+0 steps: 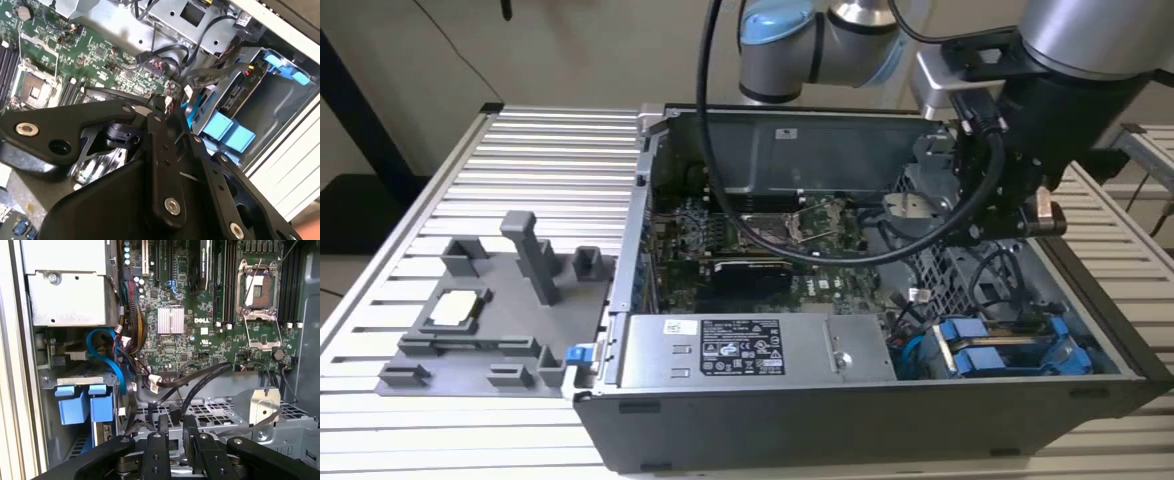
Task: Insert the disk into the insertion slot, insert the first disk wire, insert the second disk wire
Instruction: 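Insert the first disk wire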
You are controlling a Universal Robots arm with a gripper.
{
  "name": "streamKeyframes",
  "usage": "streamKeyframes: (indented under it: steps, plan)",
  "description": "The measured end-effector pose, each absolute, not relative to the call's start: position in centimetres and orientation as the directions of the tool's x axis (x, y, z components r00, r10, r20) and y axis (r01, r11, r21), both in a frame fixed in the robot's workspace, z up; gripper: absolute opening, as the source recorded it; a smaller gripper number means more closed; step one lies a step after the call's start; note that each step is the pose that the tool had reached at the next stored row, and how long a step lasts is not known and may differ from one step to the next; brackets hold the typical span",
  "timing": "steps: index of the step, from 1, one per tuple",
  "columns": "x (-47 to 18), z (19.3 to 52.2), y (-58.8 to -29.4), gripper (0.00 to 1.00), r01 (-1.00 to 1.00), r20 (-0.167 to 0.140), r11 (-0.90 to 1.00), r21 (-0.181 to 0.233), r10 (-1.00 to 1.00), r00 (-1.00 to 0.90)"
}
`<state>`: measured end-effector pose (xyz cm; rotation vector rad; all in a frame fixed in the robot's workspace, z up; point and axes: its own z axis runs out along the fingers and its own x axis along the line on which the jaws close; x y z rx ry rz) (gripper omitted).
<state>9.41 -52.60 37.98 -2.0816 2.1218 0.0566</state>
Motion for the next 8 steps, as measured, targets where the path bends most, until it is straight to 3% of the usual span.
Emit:
streamKeyframes:
  steps: [8]
  plan:
    - [9.34,37.68,-52.61,0.27,-0.996,-0.132,-0.023,-0.086,-0.991,0.034]
